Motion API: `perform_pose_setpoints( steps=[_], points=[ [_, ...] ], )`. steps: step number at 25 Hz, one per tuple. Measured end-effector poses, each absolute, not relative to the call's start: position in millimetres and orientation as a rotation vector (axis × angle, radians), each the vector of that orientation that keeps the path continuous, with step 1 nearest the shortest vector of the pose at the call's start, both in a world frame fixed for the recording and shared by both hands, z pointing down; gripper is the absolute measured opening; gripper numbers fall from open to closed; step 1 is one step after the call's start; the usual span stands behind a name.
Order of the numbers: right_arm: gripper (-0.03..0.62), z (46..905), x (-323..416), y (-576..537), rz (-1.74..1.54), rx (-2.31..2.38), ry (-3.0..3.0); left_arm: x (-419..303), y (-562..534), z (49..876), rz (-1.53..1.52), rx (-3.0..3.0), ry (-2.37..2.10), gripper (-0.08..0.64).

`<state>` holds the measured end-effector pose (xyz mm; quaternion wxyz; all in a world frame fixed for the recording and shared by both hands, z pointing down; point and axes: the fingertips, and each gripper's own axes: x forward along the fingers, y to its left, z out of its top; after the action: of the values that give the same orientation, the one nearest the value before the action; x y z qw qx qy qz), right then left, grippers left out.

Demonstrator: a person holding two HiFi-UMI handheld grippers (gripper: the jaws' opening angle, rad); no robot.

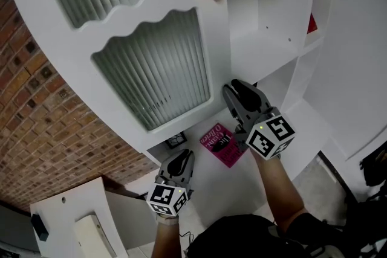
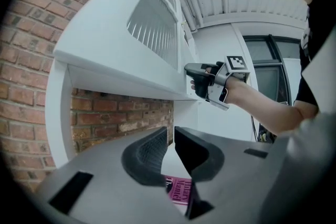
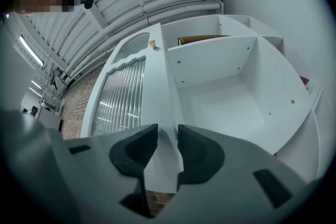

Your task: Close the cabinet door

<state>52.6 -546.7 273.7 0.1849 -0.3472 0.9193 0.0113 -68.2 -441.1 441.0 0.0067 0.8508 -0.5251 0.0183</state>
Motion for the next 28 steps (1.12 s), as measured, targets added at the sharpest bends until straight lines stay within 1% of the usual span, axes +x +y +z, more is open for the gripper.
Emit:
perform_pose_setpoints(
  steps=[9,18,23,28],
  points=[
    [0.121,279,49,-515,0.020,-0.964,2.598,-84,-410,439,0.020,2.619,-1.704,0.041],
    [0.120,319,-4,-448,-0.032,-0.833,2.756,-114,-366,446,-0.007,2.541,-1.760,0.041],
    [0.092,357,-41,-401,-0.101,-0.735,2.874,-136,-333,449,-0.017,2.495,-1.803,0.040],
    [0.075,391,-71,-356,-0.182,-0.664,2.972,-165,-293,457,-0.048,2.427,-1.852,0.011]
  ],
)
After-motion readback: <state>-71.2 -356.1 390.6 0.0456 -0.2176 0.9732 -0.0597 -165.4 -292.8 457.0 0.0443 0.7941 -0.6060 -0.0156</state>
